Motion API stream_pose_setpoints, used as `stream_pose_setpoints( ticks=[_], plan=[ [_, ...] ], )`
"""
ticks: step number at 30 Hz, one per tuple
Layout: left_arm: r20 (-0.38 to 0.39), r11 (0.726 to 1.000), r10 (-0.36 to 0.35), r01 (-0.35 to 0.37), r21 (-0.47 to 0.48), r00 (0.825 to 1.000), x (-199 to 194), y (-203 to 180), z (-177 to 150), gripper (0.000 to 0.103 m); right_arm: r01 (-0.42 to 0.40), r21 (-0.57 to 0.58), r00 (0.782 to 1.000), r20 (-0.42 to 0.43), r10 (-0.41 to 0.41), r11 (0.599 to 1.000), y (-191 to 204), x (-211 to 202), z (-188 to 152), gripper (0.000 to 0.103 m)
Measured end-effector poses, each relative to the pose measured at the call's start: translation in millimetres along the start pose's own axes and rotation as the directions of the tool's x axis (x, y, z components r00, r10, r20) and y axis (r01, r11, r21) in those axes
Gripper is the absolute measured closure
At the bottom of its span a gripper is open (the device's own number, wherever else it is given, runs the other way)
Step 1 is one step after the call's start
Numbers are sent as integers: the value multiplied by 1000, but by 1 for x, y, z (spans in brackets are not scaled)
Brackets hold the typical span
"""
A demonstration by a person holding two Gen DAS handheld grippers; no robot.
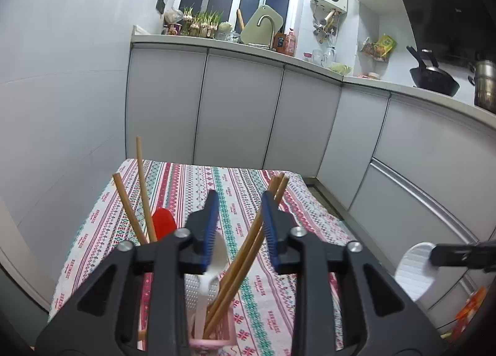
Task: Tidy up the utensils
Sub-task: 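Carry the spoon and paddle up over the pink holder with both tools, then open both tools to drop the spoon and paddle into the pink holder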
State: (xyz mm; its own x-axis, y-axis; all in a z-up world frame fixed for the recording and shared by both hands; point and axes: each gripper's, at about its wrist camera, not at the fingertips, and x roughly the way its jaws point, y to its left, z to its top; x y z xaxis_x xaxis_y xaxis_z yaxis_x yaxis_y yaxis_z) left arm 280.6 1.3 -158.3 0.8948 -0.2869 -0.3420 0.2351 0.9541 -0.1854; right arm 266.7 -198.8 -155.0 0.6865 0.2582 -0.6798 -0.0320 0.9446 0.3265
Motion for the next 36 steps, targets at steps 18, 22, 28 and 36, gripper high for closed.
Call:
stream_pose_setpoints(
  ticks=[18,22,28,36],
  plan=[
    [-253,988,83,-112,-105,964,-63,49,27,31,-20,-98,990,135,33,995,64,10,12,100],
    [-317,974,101,-159,-162,943,-62,71,23,30,-4,-166,986,162,31,986,90,25,12,100],
    [-373,961,125,-205,-183,919,-58,91,11,30,27,-248,985,174,17,969,125,55,10,100],
    [-417,964,127,-211,-162,900,-56,102,-1,30,127,-354,986,144,-81,927,157,95,2,100]
  ],
)
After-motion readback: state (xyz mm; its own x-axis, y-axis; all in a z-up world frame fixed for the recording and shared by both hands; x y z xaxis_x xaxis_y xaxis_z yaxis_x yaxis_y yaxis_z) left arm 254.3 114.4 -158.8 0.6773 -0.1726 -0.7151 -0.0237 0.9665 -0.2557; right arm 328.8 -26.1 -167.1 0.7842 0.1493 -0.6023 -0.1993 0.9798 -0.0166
